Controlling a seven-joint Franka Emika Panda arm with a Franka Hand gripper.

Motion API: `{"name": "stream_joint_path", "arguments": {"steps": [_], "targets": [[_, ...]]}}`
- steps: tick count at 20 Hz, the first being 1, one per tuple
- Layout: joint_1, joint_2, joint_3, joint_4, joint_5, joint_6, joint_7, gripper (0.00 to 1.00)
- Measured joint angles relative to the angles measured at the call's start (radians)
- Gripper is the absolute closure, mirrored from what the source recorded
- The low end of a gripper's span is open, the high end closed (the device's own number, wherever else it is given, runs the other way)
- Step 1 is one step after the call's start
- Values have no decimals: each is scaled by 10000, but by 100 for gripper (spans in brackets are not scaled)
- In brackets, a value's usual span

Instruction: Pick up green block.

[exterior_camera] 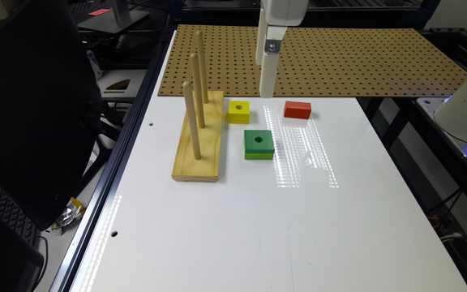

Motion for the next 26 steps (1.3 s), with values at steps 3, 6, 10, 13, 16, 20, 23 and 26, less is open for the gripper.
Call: {"name": "stream_joint_path", "arguments": {"steps": [3, 6, 10, 13, 16, 20, 23, 26], "targets": [[0, 0, 0, -3, 0, 0, -4, 0], [0, 0, 2, -32, 0, 0, -12, 0], [0, 0, 6, -40, 0, 0, -14, 0], [0, 0, 7, -41, 0, 0, -14, 0], [0, 3, 8, -49, 0, -1, -14, 0], [0, 98, 8, -178, 0, 118, -14, 0], [0, 210, 9, -283, 0, 296, -14, 0], [0, 272, 9, -325, 0, 382, -15, 0]]}}
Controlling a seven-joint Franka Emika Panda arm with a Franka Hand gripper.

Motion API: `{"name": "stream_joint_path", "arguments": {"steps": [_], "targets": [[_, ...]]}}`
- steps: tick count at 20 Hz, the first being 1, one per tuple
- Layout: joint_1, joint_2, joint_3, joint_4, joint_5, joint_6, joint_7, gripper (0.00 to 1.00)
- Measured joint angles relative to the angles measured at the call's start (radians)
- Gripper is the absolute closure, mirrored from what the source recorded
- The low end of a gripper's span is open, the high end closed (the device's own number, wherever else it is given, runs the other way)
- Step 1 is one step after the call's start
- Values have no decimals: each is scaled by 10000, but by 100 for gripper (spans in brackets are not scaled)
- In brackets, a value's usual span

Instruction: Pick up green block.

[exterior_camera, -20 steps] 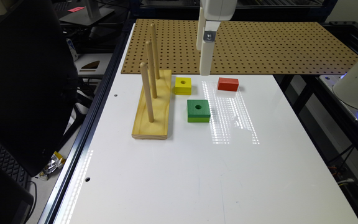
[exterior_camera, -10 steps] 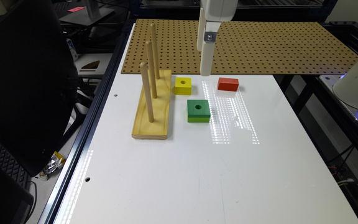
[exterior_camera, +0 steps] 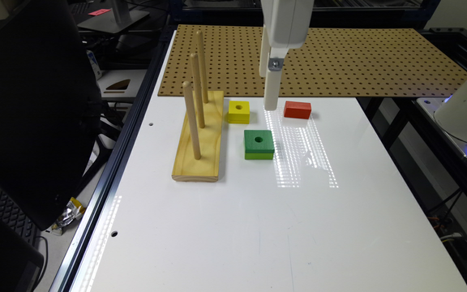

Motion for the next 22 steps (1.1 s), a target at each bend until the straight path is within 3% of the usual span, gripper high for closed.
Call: {"name": "stream_joint_path", "arguments": {"steps": [7, 12, 19, 22], "targets": [[-9, 9, 5, 0, 0, 7, -3, 0], [-149, 10, -4, 1, -15, 21, -103, 0], [-191, 10, -7, 2, -25, 29, -127, 0], [-286, 10, -16, 2, -54, 33, -189, 0]]}}
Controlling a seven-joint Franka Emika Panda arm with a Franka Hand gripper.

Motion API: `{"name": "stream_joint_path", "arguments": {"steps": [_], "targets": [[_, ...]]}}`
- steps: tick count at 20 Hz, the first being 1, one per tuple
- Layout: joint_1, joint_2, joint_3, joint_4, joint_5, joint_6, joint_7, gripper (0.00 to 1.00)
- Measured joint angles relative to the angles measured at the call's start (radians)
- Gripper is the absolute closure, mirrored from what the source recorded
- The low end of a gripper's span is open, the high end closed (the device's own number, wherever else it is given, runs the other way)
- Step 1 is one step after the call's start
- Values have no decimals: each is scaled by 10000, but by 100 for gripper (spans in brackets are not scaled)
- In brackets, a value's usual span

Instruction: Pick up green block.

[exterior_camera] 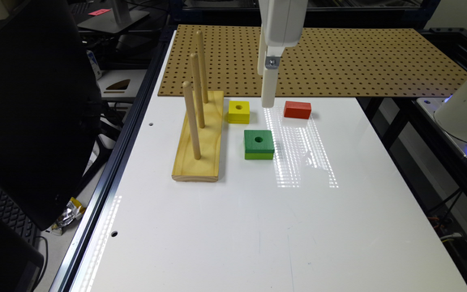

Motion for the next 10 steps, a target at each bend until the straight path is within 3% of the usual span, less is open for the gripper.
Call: {"name": "stream_joint_path", "arguments": {"steps": [4, 10], "targets": [[-173, 0, 2, 0, -2, 0, -163, 0], [-180, 241, 7, -30, -2, 221, -171, 0]]}}
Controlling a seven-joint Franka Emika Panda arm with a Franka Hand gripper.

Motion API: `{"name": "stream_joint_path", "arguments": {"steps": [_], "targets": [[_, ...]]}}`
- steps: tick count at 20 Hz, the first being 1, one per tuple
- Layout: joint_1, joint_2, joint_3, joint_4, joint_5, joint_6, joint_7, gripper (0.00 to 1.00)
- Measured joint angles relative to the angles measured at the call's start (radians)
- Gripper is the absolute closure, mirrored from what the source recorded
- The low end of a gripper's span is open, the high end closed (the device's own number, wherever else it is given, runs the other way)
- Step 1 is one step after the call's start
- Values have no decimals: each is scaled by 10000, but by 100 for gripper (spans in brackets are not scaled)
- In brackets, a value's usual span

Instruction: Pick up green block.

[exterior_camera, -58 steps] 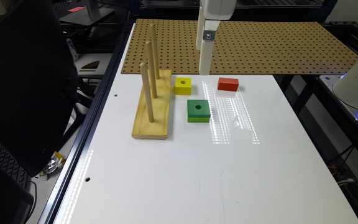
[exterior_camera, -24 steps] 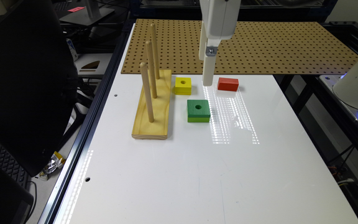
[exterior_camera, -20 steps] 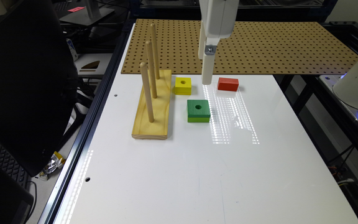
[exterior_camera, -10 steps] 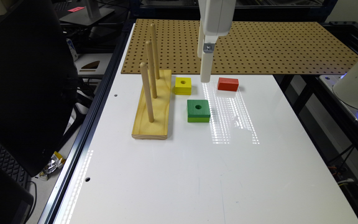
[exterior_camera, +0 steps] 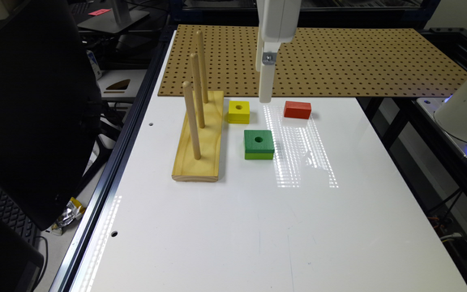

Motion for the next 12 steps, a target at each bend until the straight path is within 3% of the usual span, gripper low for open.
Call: {"name": "stream_joint_path", "arguments": {"steps": [5, 12], "targets": [[0, 525, 0, -4, 0, 552, -1, 0], [0, 652, 0, -8, 0, 603, -2, 0]]}}
